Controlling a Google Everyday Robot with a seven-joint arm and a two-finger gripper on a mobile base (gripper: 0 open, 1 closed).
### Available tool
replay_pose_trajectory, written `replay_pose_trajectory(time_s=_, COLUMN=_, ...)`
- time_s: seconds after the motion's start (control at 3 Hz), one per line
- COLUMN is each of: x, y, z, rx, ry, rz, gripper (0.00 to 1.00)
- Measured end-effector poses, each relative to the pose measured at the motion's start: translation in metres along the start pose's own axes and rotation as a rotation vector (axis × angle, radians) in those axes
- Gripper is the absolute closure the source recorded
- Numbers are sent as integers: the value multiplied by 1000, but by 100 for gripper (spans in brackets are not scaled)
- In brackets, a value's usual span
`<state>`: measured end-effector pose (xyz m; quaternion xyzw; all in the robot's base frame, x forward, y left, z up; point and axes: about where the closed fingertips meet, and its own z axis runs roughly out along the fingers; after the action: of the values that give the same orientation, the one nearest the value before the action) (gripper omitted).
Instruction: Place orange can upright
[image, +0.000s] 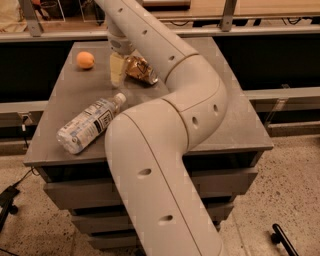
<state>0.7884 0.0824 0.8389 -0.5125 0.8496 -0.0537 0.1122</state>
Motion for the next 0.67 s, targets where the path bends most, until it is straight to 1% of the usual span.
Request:
replay_pose_trajectory(time_s=0.33, x=-1, y=2, z=5, rx=-3, ry=9, rz=-12, gripper=38)
replay_pose_trajectory(time_s=0.67, x=-2, y=1, z=0, rx=-3, ry=10, rz=-13, gripper=69)
